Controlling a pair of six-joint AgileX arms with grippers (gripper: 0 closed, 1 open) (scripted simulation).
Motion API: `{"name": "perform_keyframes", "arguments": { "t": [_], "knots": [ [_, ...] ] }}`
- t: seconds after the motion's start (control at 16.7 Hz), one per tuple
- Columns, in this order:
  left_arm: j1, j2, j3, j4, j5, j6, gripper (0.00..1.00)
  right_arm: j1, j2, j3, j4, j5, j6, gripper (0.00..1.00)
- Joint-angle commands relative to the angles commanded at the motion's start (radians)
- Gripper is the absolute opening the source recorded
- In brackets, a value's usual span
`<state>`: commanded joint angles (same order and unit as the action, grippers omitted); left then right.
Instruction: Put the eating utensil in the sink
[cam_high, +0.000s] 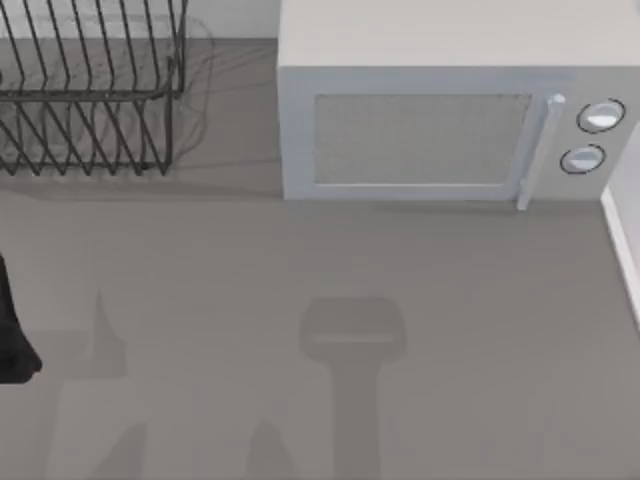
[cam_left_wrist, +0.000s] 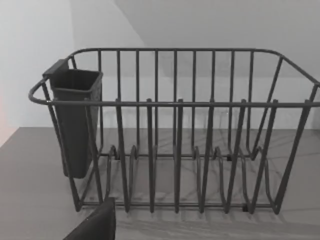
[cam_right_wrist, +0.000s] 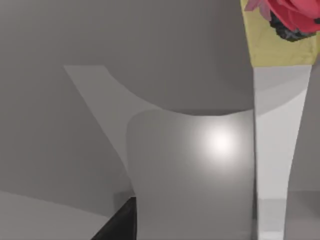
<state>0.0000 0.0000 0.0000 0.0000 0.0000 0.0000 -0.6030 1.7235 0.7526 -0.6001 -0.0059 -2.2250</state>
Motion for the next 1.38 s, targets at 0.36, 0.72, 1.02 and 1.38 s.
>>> {"name": "perform_keyframes", "arguments": {
  "t": [0.36,0.72,1.02,1.38],
  "knots": [
    [0.000,0.000,0.000,0.000,0.000,0.000,1.00,0.000,-0.099,0.081,-0.150,0.037,0.032,0.00],
    [0.000,0.000,0.000,0.000,0.000,0.000,1.00,0.000,-0.206,0.254,-0.458,0.037,0.027,0.00],
    [0.000,0.000,0.000,0.000,0.000,0.000,1.00,0.003,-0.239,0.295,-0.512,0.036,0.032,0.00],
    [0.000,0.000,0.000,0.000,0.000,0.000,1.00,0.029,-0.140,0.400,-0.555,0.038,0.054,0.00]
  ]
}}
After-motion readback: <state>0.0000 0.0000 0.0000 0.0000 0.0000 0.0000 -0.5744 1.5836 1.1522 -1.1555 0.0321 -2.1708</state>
